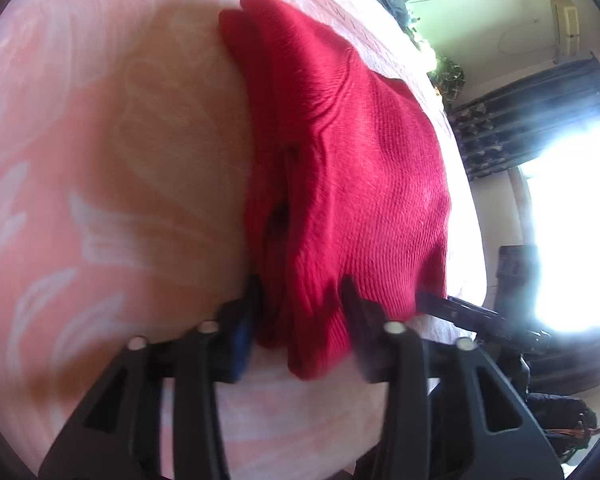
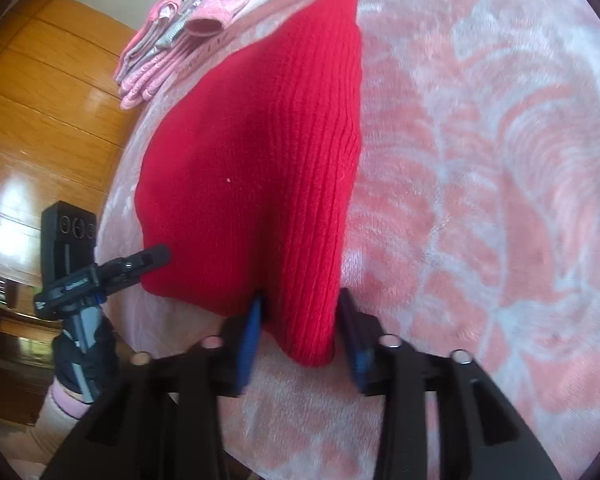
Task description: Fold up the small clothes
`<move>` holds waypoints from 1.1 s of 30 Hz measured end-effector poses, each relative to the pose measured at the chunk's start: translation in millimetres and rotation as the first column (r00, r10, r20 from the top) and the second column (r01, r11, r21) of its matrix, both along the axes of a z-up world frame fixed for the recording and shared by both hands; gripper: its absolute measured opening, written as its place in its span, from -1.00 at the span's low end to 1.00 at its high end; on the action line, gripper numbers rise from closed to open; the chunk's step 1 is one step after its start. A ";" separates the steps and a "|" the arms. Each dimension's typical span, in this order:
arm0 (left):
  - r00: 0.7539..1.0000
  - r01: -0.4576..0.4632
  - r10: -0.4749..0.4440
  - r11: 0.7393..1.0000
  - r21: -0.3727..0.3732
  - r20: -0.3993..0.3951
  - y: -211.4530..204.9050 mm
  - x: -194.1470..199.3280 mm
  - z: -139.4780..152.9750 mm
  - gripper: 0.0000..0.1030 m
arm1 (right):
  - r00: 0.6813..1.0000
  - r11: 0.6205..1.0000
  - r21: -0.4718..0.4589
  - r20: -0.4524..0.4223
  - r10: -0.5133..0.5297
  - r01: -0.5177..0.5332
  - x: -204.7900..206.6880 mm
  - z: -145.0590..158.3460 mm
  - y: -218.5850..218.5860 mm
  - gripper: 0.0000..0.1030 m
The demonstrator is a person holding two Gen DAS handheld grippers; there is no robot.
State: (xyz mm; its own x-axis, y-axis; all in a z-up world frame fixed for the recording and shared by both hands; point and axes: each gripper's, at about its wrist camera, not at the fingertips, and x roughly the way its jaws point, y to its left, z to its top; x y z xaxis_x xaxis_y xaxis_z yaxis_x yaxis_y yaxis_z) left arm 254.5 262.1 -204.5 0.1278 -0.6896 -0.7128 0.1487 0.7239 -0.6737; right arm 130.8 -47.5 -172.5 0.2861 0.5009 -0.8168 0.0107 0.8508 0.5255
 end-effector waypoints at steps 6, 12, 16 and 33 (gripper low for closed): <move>0.999 0.000 -0.008 0.986 0.166 0.049 -0.4 -26.9 26.1 0.56 | 0.998 0.966 -0.260 0.067 0.003 0.015 -14.3 31.9 19.1 0.56; 0.996 -0.038 0.011 0.954 0.297 0.092 5.8 -50.4 47.7 0.69 | 0.995 0.945 -0.321 0.097 -0.030 0.060 -25.1 46.5 26.1 0.73; 0.991 -0.077 0.029 0.922 0.380 0.131 10.2 -60.6 63.4 0.77 | 0.993 0.920 -0.382 0.100 -0.054 0.089 -30.3 53.0 31.8 0.81; 0.986 -0.140 0.080 0.865 0.482 0.144 3.0 -90.1 83.3 0.77 | 0.986 0.853 -0.500 0.140 -0.087 0.146 -60.2 76.1 30.7 0.92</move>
State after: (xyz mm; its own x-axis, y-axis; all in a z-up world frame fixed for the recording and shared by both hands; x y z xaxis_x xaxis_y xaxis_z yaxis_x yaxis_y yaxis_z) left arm 164.4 265.0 -121.2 0.2842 -0.2332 -0.9300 0.1033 0.9718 -0.2121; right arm 70.5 -16.8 -96.4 0.4173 -0.0171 -0.9086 0.0951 0.9952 0.0249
